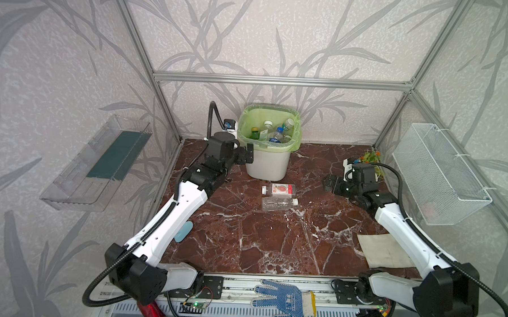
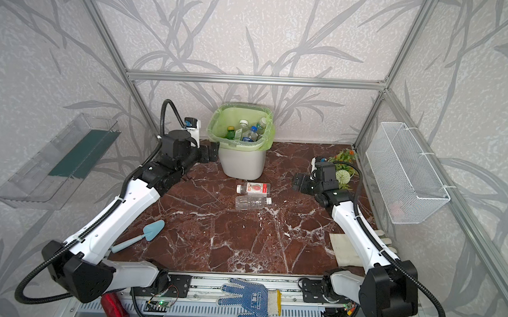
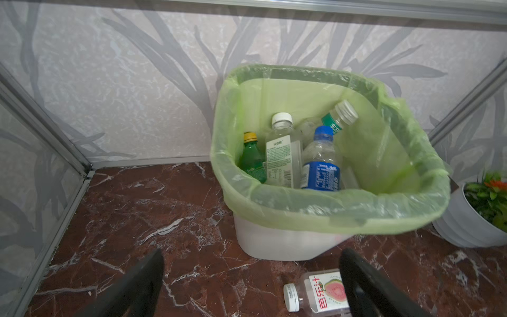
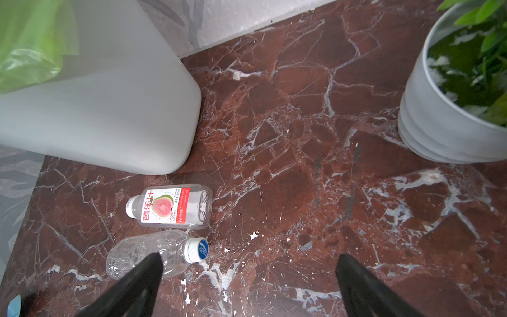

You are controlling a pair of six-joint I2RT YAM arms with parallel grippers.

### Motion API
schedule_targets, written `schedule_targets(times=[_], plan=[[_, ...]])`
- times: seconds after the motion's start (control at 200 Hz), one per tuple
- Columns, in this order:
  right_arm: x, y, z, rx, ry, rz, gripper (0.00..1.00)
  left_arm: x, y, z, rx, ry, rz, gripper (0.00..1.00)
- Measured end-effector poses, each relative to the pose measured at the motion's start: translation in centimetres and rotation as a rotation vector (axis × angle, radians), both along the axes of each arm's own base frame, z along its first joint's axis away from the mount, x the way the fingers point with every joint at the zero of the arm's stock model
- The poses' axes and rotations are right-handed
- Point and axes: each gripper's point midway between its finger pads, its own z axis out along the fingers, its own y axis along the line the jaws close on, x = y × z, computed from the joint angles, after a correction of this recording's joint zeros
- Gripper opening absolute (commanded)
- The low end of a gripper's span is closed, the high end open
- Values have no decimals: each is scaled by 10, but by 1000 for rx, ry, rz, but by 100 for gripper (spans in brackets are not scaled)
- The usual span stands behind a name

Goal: Throw the plastic bottles in the bin
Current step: 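Lower the left gripper onto the white-capped clear bottle beside the juice bottle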

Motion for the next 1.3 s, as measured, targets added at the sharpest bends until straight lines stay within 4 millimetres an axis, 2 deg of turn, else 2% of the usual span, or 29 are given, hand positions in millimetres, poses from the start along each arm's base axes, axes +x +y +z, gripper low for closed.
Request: schedule_targets(times=[0.06, 0.125, 0.235, 0.37, 0.47, 0.545, 0.72, 0.835, 0.89, 0.995, 1.175, 1.3], plan=[[0, -3, -2, -5, 4, -12, 99, -19, -27, -12, 73, 5, -94, 99], [1, -5, -2, -11, 2, -21, 99, -37, -56, -37, 162, 38, -199, 99], [1, -9, -3, -18, 2, -35, 99, -58, -99, -102, 329, 151, -360, 99], [-2, -14, -10, -21, 18, -47, 99, -69, -127, -185, 534, 309, -484, 97], [-6, -21, -15, -23, 27, -62, 99, -73, -136, -226, 650, 413, -542, 95], [-9, -26, -15, -22, 26, -75, 99, -72, -143, -237, 691, 447, -579, 94], [-13, -35, -13, -18, 18, -98, 99, -63, -158, -238, 731, 453, -634, 89], [-13, -37, -13, -18, 18, -104, 99, -60, -161, -252, 774, 482, -657, 80], [-13, -38, -14, -17, 19, -106, 99, -62, -160, -265, 805, 513, -675, 75], [-15, -37, -18, -14, 28, -103, 99, -69, -157, -287, 832, 579, -706, 71], [-18, -37, -24, -12, 44, -102, 99, -82, -156, -296, 844, 628, -741, 71], [-18, -37, -25, -7, 46, -99, 99, -86, -156, -295, 842, 633, -748, 49]])
